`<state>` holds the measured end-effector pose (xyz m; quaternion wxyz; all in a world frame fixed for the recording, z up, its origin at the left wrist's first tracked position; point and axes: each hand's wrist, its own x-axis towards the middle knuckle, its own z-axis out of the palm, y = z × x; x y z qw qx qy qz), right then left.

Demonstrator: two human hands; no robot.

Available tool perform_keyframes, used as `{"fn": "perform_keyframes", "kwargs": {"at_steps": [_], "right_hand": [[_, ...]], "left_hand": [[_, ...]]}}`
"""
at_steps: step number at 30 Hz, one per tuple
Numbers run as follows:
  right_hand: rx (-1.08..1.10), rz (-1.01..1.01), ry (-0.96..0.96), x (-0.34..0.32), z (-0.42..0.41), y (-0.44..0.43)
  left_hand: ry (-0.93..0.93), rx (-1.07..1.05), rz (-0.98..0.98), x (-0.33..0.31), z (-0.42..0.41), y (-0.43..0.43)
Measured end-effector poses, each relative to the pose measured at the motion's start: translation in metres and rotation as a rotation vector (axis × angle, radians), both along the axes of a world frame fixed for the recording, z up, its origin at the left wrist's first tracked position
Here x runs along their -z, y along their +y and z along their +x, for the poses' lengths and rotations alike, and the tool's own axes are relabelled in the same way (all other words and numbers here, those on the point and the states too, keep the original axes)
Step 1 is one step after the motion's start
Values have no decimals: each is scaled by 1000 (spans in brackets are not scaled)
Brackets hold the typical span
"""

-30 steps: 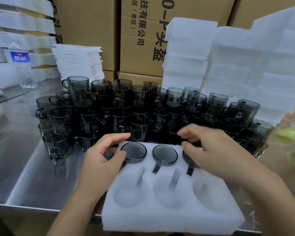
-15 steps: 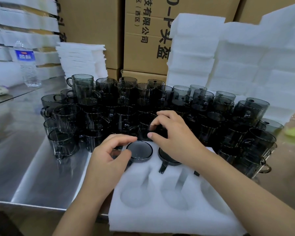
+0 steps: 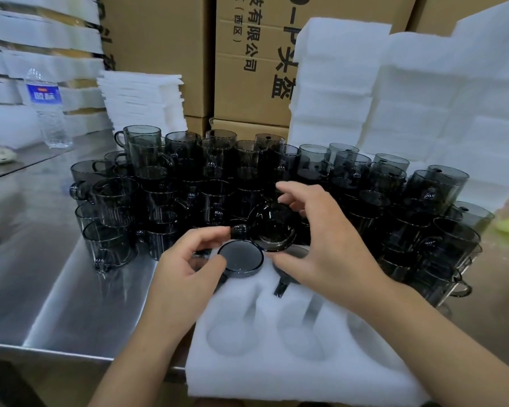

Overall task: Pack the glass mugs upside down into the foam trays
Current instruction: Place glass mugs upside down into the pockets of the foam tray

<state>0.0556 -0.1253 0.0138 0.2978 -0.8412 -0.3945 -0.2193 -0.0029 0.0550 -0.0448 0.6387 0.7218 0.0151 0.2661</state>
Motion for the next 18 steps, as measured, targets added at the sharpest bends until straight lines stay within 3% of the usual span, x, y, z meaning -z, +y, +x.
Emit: {"fn": "perform_keyframes", "kwargs": {"at_steps": [7, 18], "right_hand": [[28, -48, -30, 2, 0, -1], [-49, 281, 298, -16, -12, -1]], "left_hand": [[-7, 3, 2, -2, 0, -1], [-23, 26, 7, -3, -1, -1]]}}
